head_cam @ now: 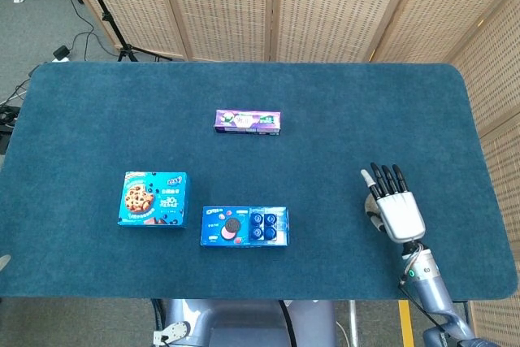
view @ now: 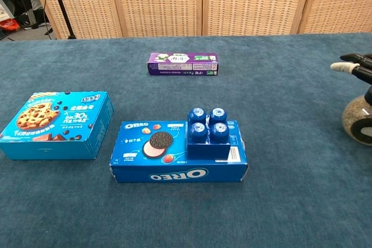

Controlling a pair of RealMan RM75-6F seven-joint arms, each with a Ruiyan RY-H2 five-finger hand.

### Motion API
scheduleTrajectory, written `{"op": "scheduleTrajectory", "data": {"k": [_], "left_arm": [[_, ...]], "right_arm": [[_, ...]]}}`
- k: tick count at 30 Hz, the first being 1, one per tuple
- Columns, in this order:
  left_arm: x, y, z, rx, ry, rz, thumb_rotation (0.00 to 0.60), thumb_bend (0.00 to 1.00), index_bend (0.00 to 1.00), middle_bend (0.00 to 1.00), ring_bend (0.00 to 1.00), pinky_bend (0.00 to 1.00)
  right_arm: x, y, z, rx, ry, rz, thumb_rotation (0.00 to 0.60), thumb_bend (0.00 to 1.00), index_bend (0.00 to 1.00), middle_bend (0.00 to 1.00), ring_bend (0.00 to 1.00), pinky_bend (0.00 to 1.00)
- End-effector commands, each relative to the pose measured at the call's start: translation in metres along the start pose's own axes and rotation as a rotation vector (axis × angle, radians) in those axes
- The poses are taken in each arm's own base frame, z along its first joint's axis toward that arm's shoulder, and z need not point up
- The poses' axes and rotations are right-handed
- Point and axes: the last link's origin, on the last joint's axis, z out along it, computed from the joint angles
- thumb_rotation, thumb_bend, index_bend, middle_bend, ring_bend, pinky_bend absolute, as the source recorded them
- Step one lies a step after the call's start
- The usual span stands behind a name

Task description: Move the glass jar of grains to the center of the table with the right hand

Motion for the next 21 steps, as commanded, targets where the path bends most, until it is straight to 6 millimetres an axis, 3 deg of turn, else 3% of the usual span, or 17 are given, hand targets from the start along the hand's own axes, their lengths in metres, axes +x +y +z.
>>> {"op": "scheduleTrajectory", "data": {"k": [1,21], "left_arm": [[0.0,0.0,0.001,0.001,-0.002,0.001,0.6,0.0,0.0,0.0,0.0,0.0],[-0.002,0.002,0.003,0.002,-0.011,0.009,0.6,0.0,0.0,0.0,0.0,0.0]], "right_arm": [[-0.002,0.006,0.008,-0.019,-0.006,-0.034,0.6,0.0,0.0,0.0,0.0,0.0],[0.0,0.03,0.048,-0.105,-0.011,-0.181,0.6,0.0,0.0,0.0,0.0,0.0]]}}
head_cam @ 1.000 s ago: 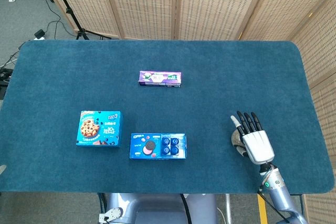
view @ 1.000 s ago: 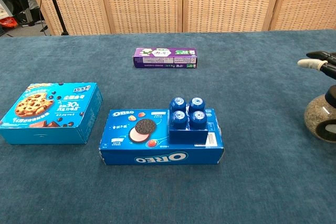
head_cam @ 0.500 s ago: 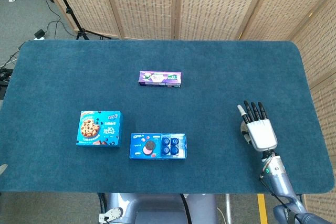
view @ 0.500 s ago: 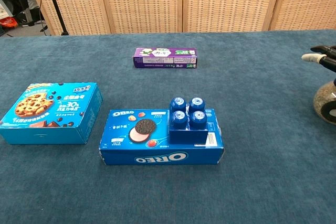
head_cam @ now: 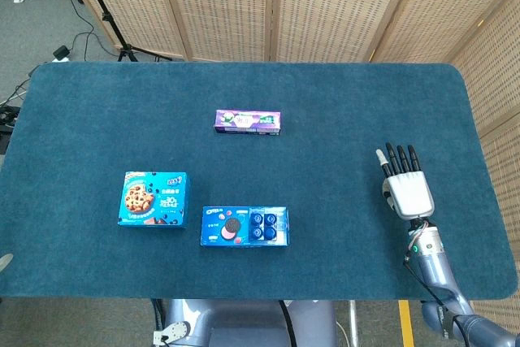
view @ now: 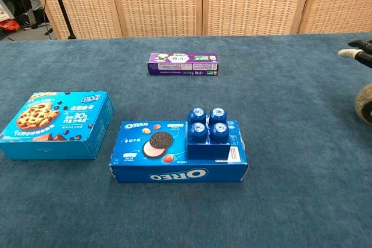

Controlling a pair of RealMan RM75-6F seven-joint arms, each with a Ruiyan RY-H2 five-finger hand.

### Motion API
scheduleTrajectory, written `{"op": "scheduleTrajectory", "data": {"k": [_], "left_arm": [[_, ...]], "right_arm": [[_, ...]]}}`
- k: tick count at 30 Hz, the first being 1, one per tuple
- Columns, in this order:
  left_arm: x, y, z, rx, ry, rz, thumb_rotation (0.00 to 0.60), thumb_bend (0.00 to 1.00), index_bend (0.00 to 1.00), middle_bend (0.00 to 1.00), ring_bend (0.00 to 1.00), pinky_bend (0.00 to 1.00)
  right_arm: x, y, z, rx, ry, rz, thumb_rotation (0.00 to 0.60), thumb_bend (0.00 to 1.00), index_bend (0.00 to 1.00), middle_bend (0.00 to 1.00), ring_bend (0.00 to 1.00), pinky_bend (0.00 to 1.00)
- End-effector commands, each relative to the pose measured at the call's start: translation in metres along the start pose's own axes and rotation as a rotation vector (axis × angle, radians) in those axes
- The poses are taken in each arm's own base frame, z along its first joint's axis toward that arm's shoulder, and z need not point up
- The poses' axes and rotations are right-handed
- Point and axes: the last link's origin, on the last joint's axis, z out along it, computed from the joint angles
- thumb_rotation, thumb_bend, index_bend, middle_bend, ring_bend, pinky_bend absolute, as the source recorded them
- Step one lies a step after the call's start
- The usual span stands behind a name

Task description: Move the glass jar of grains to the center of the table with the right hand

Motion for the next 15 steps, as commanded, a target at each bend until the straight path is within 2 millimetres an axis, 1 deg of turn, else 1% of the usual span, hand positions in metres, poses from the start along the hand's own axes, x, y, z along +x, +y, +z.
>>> {"op": "scheduleTrajectory", "data": {"k": [1,5,8,10,13,14,15], "left_arm": [[0.0,0.0,0.0,0.002,0.0,0.001,0.6,0.0,0.0,0.0,0.0,0.0],[0.0,0.0,0.001,0.005,-0.001,0.0,0.6,0.0,0.0,0.0,0.0,0.0],[-0.001,0.0,0.001,0.005,-0.006,0.002,0.6,0.0,0.0,0.0,0.0,0.0],[-0.001,0.0,0.001,0.005,-0.008,0.002,0.6,0.0,0.0,0.0,0.0,0.0],[-0.001,0.0,0.001,0.004,-0.008,0.002,0.6,0.0,0.0,0.0,0.0,0.0],[-0.001,0.0,0.001,0.003,-0.009,0.002,0.6,0.0,0.0,0.0,0.0,0.0],[-0.001,0.0,0.0,0.001,-0.011,-0.001,0.6,0.0,0.0,0.0,0.0,0.0]], "right_arm": [[0.002,0.003,0.01,-0.024,0.0,-0.016,0.6,0.0,0.0,0.0,0.0,0.0],[0.01,0.004,0.007,-0.015,0.018,0.043,0.6,0.0,0.0,0.0,0.0,0.0],[0.024,0.004,0.0,0.015,0.046,0.133,0.6,0.0,0.0,0.0,0.0,0.0],[0.038,0.006,-0.005,0.04,0.07,0.201,0.6,0.0,0.0,0.0,0.0,0.0],[0.052,0.009,-0.012,0.063,0.086,0.267,0.6,0.0,0.0,0.0,0.0,0.0],[0.059,0.01,-0.014,0.074,0.091,0.306,0.6,0.0,0.0,0.0,0.0,0.0],[0.072,0.013,-0.018,0.075,0.109,0.406,0.6,0.0,0.0,0.0,0.0,0.0]]}}
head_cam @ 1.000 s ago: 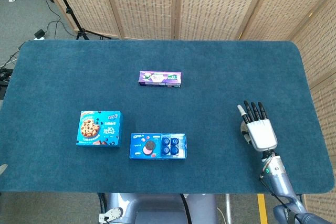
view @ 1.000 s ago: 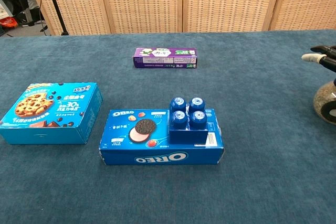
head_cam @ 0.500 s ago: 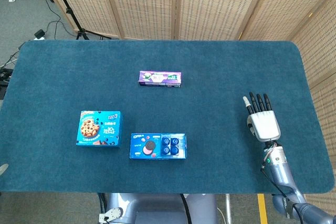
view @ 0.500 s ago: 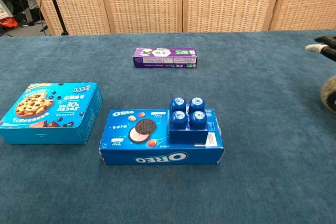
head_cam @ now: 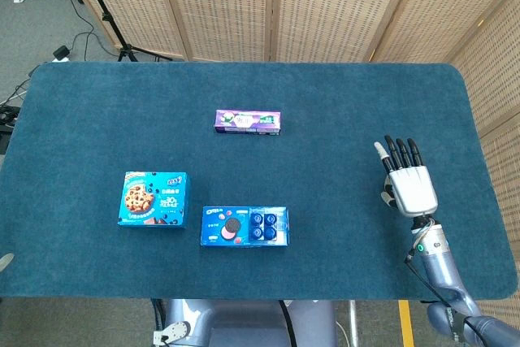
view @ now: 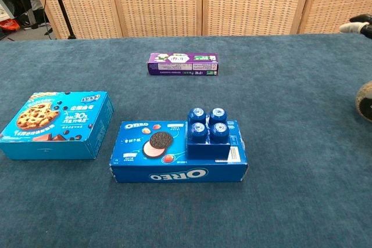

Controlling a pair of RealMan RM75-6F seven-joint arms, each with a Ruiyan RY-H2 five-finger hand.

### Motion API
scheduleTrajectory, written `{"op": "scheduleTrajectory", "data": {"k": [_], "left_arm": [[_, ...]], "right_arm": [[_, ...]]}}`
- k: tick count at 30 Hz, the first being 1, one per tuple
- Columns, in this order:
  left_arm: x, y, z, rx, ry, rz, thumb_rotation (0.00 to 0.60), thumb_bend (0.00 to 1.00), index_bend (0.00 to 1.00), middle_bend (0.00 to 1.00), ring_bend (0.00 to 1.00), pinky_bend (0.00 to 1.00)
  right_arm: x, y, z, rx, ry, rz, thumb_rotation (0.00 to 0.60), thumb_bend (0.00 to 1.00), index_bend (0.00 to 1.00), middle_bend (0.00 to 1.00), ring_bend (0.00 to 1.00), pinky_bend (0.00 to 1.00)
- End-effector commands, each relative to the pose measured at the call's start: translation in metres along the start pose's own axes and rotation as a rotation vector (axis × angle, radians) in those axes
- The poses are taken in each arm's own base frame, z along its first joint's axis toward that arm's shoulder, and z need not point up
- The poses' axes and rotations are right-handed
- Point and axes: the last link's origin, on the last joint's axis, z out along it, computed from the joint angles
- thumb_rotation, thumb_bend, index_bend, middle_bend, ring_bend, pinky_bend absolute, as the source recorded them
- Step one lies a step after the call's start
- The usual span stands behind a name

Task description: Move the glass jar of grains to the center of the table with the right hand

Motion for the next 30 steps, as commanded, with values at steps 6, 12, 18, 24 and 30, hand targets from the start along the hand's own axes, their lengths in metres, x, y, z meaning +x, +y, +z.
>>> {"op": "scheduleTrajectory", "data": {"k": [6,12,18,24,30], "left_arm": [[0.002,0.0,-0.003,-0.015,-0.002,-0.017,0.6,0.0,0.0,0.0,0.0,0.0],[0.004,-0.001,-0.003,-0.019,-0.002,-0.027,0.6,0.0,0.0,0.0,0.0,0.0],[0.004,-0.001,-0.004,-0.021,-0.004,-0.03,0.6,0.0,0.0,0.0,0.0,0.0],[0.003,-0.001,-0.003,-0.027,-0.013,-0.031,0.6,0.0,0.0,0.0,0.0,0.0],[0.004,-0.002,-0.003,-0.026,-0.014,-0.039,0.6,0.0,0.0,0.0,0.0,0.0]], "right_arm": [[0.061,0.026,-0.021,-0.132,-0.128,0.8,0.6,0.89,0.0,0.0,0.0,0.0],[0.06,0.07,-0.018,-0.298,-0.172,0.987,0.6,1.0,0.0,0.0,0.0,0.0],[0.055,0.091,-0.024,-0.404,-0.224,1.141,0.6,1.0,0.0,0.0,0.0,0.0],[0.036,0.106,-0.038,-0.549,-0.311,1.302,0.6,1.0,0.0,0.0,0.0,0.0],[0.03,0.111,-0.046,-0.628,-0.416,1.349,0.6,1.0,0.0,0.0,0.0,0.0]]}}
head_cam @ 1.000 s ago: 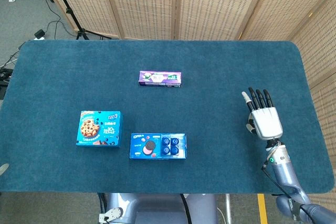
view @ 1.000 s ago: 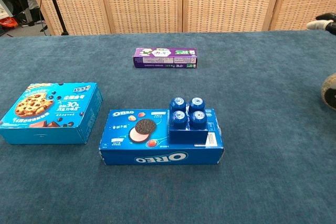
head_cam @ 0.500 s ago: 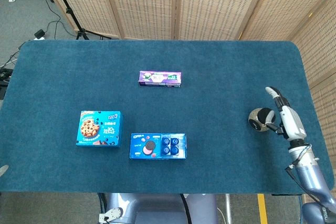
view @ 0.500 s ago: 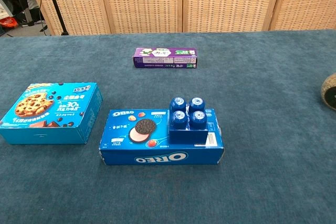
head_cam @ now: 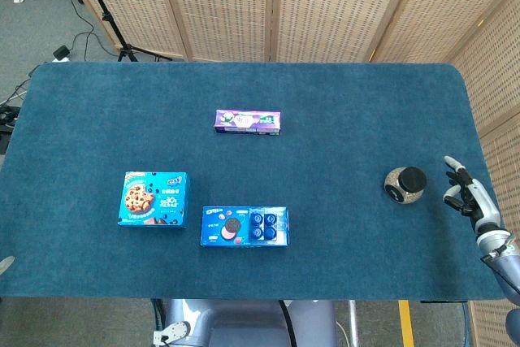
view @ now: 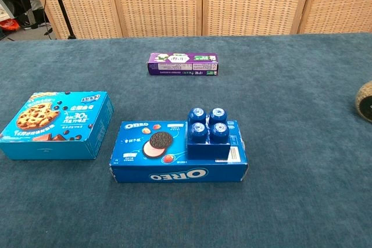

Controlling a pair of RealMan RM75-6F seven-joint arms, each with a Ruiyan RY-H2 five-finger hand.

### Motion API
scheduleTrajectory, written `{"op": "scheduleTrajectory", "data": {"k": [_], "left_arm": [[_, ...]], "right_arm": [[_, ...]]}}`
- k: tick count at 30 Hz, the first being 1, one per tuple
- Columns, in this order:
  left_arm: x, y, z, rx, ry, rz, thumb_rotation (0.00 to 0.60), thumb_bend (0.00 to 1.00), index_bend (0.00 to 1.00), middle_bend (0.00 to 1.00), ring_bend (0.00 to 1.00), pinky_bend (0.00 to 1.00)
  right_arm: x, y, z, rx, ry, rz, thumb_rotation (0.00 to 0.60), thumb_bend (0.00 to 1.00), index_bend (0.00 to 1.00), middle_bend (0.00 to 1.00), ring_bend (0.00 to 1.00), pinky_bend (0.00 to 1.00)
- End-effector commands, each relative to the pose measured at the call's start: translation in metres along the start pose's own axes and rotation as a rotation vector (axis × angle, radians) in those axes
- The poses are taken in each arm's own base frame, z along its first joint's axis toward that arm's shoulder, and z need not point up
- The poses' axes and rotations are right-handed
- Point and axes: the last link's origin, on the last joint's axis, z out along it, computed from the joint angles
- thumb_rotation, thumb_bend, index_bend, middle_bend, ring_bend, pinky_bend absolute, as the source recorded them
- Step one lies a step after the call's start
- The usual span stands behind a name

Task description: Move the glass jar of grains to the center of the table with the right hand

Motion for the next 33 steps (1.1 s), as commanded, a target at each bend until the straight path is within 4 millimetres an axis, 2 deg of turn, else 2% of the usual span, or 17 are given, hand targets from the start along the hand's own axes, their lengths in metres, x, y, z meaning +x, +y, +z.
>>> {"op": "scheduleTrajectory", "data": {"k": [1,9,19,33], "left_arm": [[0.0,0.0,0.0,0.0,-0.001,-0.001,0.6,0.0,0.0,0.0,0.0,0.0],[0.0,0.0,0.001,-0.005,-0.009,-0.004,0.6,0.0,0.0,0.0,0.0,0.0],[0.001,-0.001,0.001,-0.001,-0.012,-0.009,0.6,0.0,0.0,0.0,0.0,0.0],[0.0,-0.001,0.002,0.0,-0.021,-0.009,0.6,0.0,0.0,0.0,0.0,0.0]], "right_arm": [[0.009,0.008,-0.002,-0.083,-0.011,0.033,0.6,1.0,0.0,0.0,0.0,0.0],[0.01,0.016,0.003,-0.136,-0.022,0.101,0.6,1.0,0.0,0.0,0.0,0.01],[0.005,0.015,0.02,-0.179,-0.03,0.21,0.6,1.0,0.0,0.0,0.0,0.11],[-0.038,-0.008,0.022,-0.187,-0.153,0.325,0.6,1.0,0.0,0.0,0.0,0.16]]}}
